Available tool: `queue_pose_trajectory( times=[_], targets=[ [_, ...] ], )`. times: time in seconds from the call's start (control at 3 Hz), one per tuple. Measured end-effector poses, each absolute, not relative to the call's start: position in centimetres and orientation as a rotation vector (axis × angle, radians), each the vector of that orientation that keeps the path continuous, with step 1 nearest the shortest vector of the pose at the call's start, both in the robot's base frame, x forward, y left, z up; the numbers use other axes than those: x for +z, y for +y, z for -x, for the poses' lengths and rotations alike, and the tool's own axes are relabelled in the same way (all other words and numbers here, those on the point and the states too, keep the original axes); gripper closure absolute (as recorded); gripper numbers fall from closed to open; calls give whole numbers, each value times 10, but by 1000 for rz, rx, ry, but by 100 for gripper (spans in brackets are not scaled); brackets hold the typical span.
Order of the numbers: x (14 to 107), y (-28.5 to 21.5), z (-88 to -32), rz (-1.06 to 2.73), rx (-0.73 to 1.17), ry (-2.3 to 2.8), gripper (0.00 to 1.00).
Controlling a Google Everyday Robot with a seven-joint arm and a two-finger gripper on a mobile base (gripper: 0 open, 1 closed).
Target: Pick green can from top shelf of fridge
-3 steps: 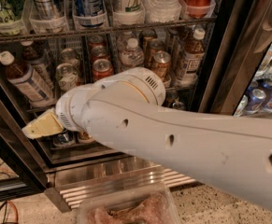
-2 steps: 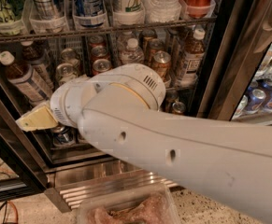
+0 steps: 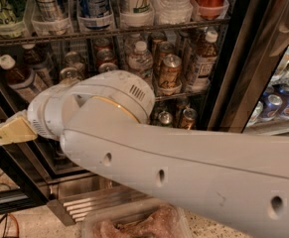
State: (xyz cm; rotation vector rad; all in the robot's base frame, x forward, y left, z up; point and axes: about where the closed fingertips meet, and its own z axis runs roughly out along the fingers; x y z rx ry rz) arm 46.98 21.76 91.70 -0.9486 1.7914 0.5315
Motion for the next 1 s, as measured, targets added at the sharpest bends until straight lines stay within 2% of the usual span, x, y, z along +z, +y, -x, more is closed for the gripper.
queue_pose_trajectory(
  times=[1.0],
  targets=[
    [969,215,-492,909,532,1627,0]
  ],
)
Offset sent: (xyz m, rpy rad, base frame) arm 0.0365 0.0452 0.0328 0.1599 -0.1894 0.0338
